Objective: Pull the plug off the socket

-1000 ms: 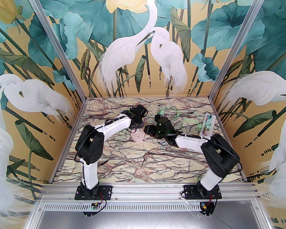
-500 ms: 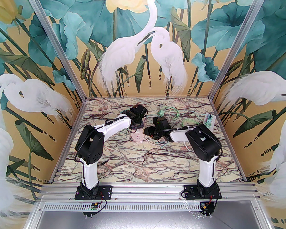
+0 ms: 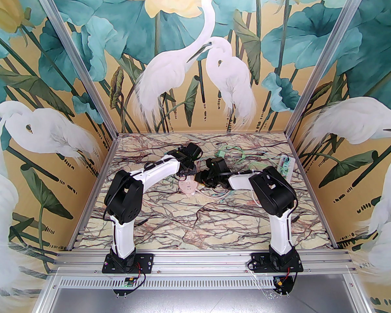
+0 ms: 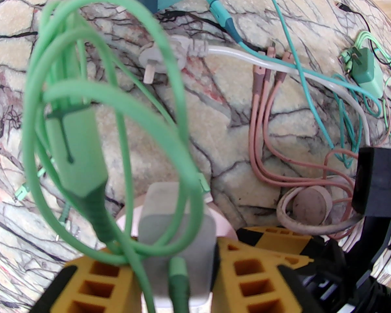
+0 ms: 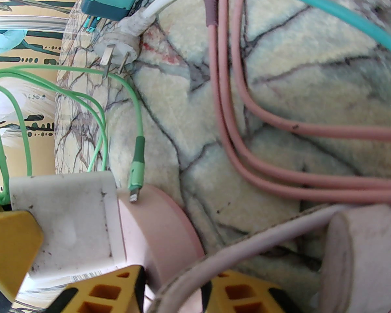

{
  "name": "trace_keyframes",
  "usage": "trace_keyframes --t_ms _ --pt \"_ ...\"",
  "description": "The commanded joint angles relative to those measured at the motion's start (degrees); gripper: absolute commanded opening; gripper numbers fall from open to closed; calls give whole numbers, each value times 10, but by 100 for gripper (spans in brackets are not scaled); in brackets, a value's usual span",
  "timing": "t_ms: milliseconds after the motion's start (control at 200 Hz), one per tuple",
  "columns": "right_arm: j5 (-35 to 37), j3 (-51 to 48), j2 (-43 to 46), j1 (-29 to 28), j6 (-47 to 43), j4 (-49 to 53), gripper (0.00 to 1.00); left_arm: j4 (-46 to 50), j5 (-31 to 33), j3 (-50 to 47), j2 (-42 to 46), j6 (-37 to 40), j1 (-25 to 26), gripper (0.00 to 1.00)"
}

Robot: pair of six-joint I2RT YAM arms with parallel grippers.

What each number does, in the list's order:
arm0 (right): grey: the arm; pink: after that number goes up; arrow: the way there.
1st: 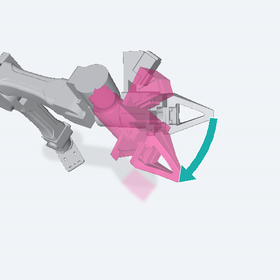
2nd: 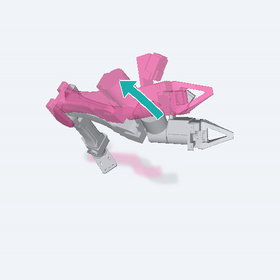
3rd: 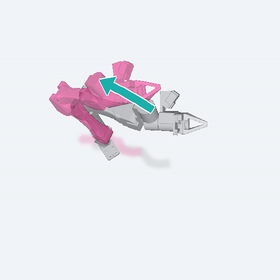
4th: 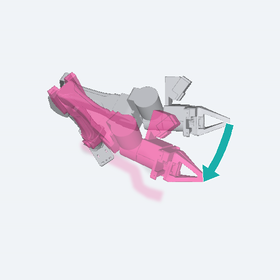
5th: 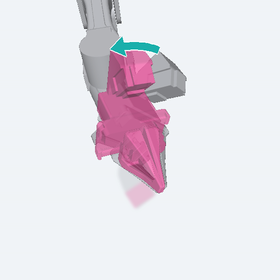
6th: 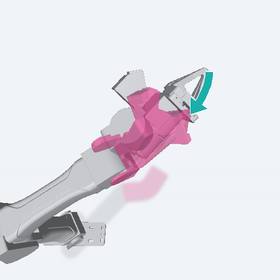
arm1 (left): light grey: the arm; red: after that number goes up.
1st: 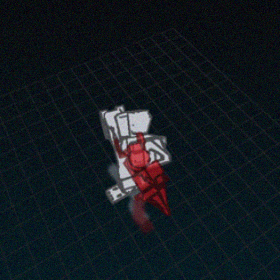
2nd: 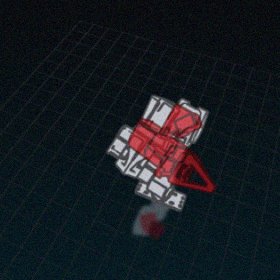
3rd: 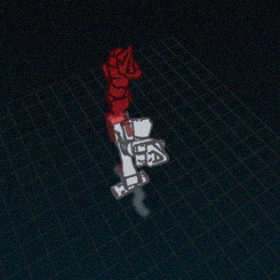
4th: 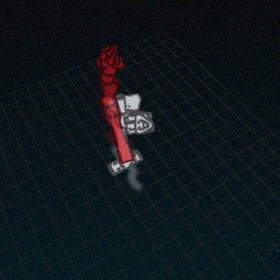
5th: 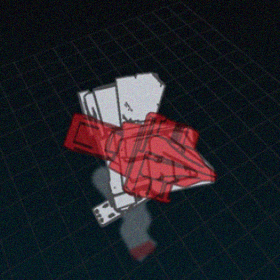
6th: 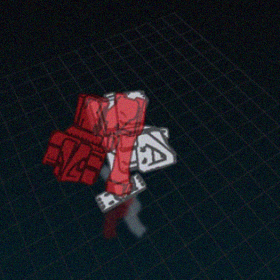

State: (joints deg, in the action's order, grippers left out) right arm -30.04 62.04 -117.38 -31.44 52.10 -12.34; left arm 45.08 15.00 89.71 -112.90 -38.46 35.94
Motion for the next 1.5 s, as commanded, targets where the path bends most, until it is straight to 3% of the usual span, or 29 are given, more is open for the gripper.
trace_keyframes --t_ms 0,225,355,575,1155,1490 --pt "36 -10 -33 -12 -17 92 36 15 -30 7 -20 2 5 27" --pt "43 6 -57 -16 -14 123 36 -42 -18 -27 17 11 16 24" --pt "49 12 -65 -17 -13 135 35 -90 43 -75 46 21 44 22" --pt "60 21 -74 -16 -19 156 35 -147 34 -135 65 3 61 20" --pt "88 27 -76 -24 -34 177 34 39 -63 67 -43 -4 -15 21" --pt "99 31 -82 -25 -33 182 34 7 -84 41 -24 -12 -16 20"
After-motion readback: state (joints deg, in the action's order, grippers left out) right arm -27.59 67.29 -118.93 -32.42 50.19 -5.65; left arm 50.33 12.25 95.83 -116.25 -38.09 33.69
